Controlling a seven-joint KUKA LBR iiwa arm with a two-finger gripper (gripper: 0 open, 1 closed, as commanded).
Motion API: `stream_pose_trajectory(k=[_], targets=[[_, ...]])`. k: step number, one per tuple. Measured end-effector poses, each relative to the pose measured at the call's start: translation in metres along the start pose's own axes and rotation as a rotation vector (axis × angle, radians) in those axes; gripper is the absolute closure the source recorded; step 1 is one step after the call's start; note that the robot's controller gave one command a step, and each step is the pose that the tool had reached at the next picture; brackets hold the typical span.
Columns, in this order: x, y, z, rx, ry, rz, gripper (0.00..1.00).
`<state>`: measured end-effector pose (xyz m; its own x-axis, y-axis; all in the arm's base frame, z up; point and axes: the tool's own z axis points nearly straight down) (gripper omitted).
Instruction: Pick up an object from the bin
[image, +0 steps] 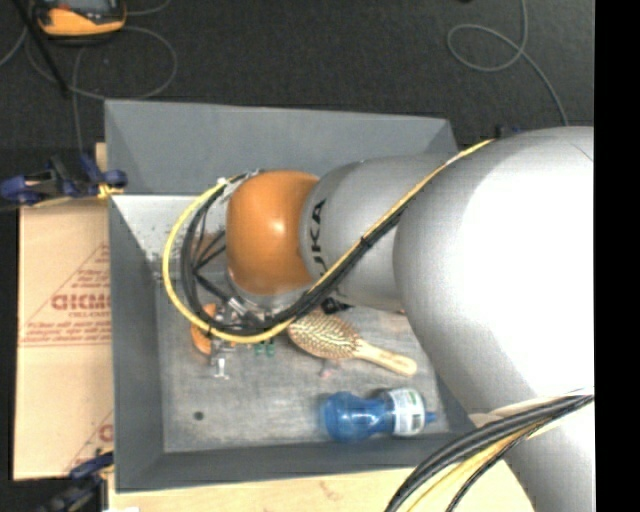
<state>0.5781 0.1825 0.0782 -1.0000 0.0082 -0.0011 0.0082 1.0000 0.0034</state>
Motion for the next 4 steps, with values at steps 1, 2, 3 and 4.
stream_pose_trajectory(k=[1, 2, 3, 4], targets=[[0.001, 0.001, -0.048, -0.001, -0.006, 0.000, 1.00], [-0.006, -0.004, -0.061, 0.000, -0.003, -0.001, 1.00], [-0.002, -0.002, -0.114, 0.003, 0.004, 0.010, 1.00], [-0.006, -0.003, -0.138, -0.002, -0.013, 0.014, 1.00]])
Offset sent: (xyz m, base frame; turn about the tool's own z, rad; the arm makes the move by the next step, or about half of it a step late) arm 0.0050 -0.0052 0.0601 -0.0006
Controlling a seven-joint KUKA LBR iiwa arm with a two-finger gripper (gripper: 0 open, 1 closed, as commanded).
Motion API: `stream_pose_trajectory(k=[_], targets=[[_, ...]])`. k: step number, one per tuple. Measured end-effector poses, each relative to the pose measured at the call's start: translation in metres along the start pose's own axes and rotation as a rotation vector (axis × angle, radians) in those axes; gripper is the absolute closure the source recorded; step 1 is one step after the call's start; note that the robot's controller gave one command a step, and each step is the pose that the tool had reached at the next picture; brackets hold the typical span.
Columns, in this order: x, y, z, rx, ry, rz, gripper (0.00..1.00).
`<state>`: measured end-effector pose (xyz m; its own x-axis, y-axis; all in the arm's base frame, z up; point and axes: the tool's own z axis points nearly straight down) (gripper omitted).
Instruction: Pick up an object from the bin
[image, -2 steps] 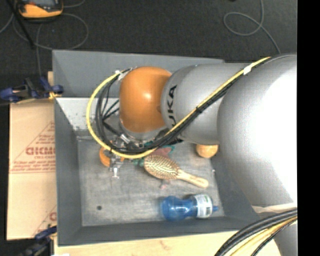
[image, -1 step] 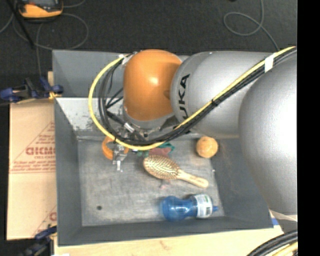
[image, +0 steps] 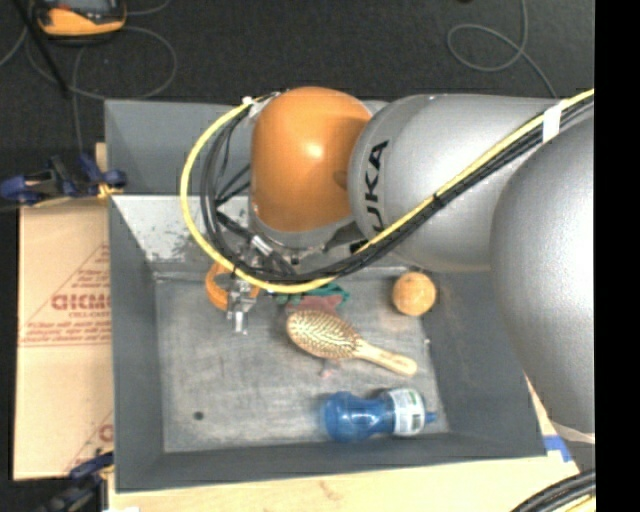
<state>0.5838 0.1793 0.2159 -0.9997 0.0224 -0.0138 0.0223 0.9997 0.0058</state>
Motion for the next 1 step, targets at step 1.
stream_pose_trajectory(k=[1], targets=[[0.0009, -0.0006, 0.0133, 0.003, 0.009, 0.000, 1.00]])
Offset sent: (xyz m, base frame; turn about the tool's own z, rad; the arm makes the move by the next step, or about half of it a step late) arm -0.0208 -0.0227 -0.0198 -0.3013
